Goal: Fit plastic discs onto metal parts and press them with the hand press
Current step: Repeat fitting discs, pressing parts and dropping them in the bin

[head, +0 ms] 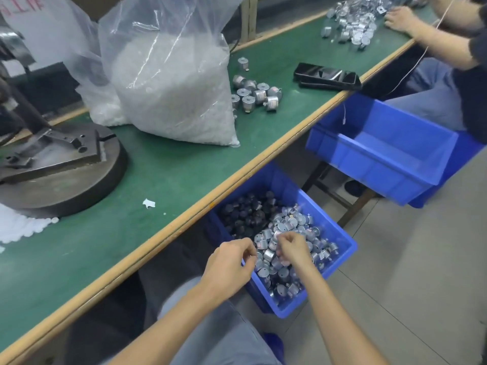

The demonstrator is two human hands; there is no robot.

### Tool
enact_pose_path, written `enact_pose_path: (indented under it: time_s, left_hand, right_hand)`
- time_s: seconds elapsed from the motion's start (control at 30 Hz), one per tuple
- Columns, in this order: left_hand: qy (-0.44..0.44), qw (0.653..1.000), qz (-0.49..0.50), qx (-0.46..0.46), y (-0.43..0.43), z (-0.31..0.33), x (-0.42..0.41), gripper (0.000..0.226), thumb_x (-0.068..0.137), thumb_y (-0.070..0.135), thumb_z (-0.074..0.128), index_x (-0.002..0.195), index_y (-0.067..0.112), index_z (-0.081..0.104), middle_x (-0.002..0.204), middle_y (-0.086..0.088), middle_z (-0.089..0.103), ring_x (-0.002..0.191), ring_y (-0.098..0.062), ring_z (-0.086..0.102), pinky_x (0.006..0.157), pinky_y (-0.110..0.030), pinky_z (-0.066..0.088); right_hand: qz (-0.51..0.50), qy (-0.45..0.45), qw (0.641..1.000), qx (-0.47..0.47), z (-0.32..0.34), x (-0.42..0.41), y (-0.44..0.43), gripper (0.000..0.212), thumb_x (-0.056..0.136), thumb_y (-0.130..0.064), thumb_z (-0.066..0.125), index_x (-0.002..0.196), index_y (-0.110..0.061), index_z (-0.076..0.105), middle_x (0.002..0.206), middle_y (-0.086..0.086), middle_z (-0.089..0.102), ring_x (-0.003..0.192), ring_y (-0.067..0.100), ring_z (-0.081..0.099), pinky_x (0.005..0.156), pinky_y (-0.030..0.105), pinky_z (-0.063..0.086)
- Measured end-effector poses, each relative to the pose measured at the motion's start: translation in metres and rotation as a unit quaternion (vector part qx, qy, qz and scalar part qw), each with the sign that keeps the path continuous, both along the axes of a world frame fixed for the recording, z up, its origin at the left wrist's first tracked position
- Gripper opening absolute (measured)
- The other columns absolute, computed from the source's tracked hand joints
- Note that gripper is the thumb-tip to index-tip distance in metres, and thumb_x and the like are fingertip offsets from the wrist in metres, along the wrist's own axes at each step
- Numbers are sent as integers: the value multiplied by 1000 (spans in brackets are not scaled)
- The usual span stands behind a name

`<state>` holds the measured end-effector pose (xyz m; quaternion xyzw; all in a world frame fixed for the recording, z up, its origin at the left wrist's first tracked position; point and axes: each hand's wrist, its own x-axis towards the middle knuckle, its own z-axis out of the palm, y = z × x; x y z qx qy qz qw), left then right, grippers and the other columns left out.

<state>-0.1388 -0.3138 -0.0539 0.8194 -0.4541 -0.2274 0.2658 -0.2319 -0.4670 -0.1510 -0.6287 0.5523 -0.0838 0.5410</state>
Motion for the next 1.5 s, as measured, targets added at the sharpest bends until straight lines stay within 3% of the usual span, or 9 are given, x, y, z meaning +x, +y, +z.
enact_pose_path:
  time_s: [0.37,0.53,0.8,0.9,0.97,1.07,1.27,1.37,1.5]
  left_hand:
    - [-34,973,120,-192,51,83,60,17,80,14,63,74,28,58,61,21,54,58,-5,48,58,-17,38]
    - [-52,948,214,-228,114,112,87,26,79,14,63,71,36,53,69,27,57,60,-15,50,62,-20,41]
    - [-155,875,405,-218,229,145,102,8,80,23,60,80,31,60,71,22,57,67,3,47,67,-24,40]
    - [-174,844,469,-195,268,167,96,6,82,26,59,81,32,59,73,24,59,69,6,49,62,-17,38]
    - [-171,835,491,-182,292,183,88,6,82,27,57,83,33,58,77,25,59,66,9,49,59,-17,38]
    - [-176,836,496,-157,329,209,74,7,81,24,58,84,30,59,73,23,58,56,12,46,54,-11,32]
    - [-152,848,507,36,419,235,82,10,84,18,56,89,23,63,89,12,66,68,6,51,60,-11,36]
    - [-91,854,471,200,445,221,99,18,86,22,57,104,21,60,105,4,63,98,-15,55,84,-28,45]
    - [-28,866,389,312,448,194,127,36,87,28,61,120,16,52,117,-4,57,102,-24,57,87,-34,48]
  right_hand:
    - [129,-288,940,-131,170,123,48,12,91,-12,56,83,-9,65,50,-9,51,46,1,43,48,15,34]
    - [293,-319,893,-118,206,182,118,14,91,-13,56,85,-6,66,55,-5,52,49,3,44,52,19,34]
    - [508,-336,785,-110,238,243,249,21,90,-4,54,77,-16,66,55,-7,58,52,4,51,55,21,41]
    - [568,-352,737,-102,257,253,300,25,91,-5,53,75,-20,65,62,-8,63,62,12,57,60,32,48]
    - [600,-371,703,-89,271,257,329,27,92,-3,50,75,-18,65,67,9,65,66,21,57,67,47,50]
    - [638,-397,654,-87,291,261,367,25,93,-3,49,77,-14,65,74,26,63,64,26,55,69,47,50]
    - [682,-466,544,-147,304,261,439,15,92,-7,51,83,-4,63,61,1,58,59,22,54,59,32,45]
    - [746,-417,486,-182,299,260,465,15,93,-6,49,87,-9,63,59,-1,60,56,19,54,59,32,47]
    - [768,-322,450,-323,290,266,478,18,92,-17,44,91,-21,62,57,-15,56,65,17,50,67,34,46]
